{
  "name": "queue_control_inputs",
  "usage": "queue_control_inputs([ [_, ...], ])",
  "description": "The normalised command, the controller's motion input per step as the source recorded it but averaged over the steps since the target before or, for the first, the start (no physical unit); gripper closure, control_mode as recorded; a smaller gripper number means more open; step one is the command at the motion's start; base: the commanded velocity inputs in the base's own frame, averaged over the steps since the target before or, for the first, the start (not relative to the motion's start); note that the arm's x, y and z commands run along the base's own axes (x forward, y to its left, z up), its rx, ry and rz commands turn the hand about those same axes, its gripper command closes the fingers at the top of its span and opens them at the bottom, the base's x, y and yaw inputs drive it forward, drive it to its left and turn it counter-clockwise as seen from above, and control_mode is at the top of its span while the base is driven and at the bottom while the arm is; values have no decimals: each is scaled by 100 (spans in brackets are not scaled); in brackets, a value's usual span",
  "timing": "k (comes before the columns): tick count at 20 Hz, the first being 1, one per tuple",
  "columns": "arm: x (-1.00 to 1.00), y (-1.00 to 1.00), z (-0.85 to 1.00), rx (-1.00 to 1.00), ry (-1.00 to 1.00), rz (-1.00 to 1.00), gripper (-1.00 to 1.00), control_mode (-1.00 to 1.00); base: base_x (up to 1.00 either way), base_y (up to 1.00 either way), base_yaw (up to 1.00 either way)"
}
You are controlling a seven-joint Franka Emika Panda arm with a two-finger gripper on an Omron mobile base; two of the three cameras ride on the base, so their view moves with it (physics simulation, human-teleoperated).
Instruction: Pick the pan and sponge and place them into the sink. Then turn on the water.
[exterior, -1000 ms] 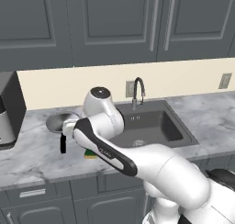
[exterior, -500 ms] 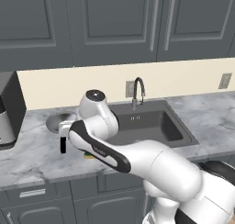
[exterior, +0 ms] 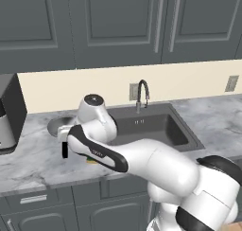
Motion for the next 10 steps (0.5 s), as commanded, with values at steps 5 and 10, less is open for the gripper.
queue_control_inputs([
  [5, 12, 10, -16, 0, 1, 0, -100, -100, 0, 0, 0],
  [10, 10, 8, -17, 0, 0, 0, -100, -100, 0, 0, 0],
])
